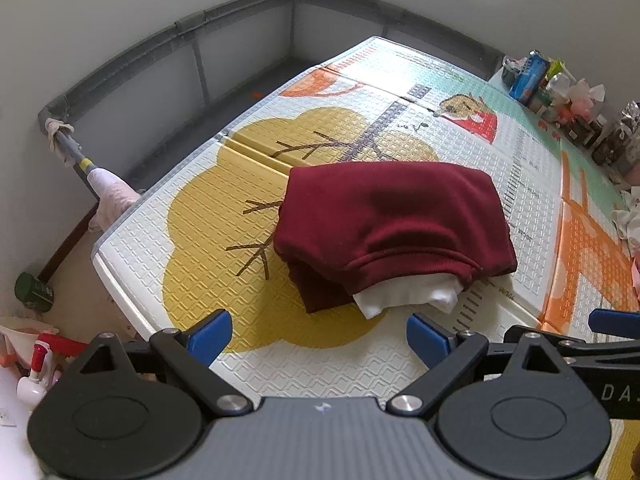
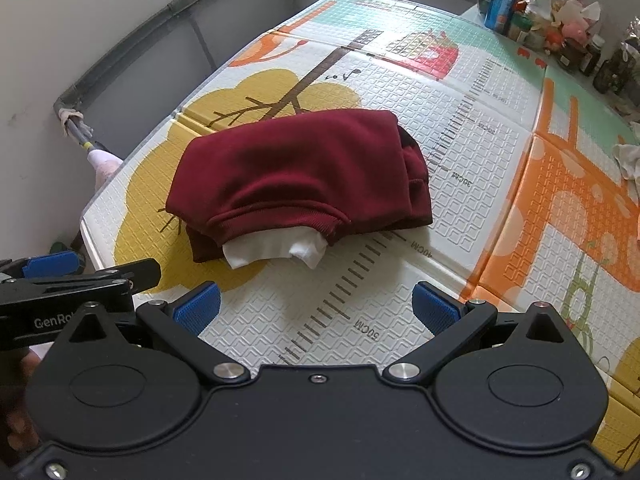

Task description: Fold clothes

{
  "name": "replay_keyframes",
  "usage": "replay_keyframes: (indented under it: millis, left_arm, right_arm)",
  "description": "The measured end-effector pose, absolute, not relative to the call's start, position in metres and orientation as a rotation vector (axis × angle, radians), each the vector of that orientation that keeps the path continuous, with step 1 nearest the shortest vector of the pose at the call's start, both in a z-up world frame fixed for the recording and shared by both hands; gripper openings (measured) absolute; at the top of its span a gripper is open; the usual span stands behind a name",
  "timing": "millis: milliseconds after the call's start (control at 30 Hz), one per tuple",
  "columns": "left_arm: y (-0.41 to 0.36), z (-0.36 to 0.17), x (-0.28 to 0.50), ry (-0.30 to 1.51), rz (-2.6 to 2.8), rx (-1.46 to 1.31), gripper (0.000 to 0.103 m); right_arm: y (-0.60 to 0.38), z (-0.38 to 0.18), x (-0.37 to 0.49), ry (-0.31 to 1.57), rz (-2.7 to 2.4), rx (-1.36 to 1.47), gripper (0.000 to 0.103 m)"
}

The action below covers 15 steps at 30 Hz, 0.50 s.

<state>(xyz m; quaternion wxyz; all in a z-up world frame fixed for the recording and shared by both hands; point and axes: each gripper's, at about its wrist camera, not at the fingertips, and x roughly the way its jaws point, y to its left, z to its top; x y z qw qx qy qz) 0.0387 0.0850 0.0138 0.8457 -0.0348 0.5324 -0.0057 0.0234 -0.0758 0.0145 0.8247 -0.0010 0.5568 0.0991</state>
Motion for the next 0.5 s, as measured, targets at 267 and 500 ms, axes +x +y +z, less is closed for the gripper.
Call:
replay_keyframes:
  millis: [267, 500]
  left_arm:
    - [0.080, 0.006, 0.047, 1.149, -0.044, -0.078, 0.096]
    - [0.072, -0.002, 0.048, 1.176, -0.072, -0.066, 0.096]
  right_arm:
    - [-0.081, 0.010, 0.025, 1.201, 0.181, 0.002, 0.102]
    - [-0.085, 0.007, 0.026, 1.215, 0.157, 0.005, 0.102]
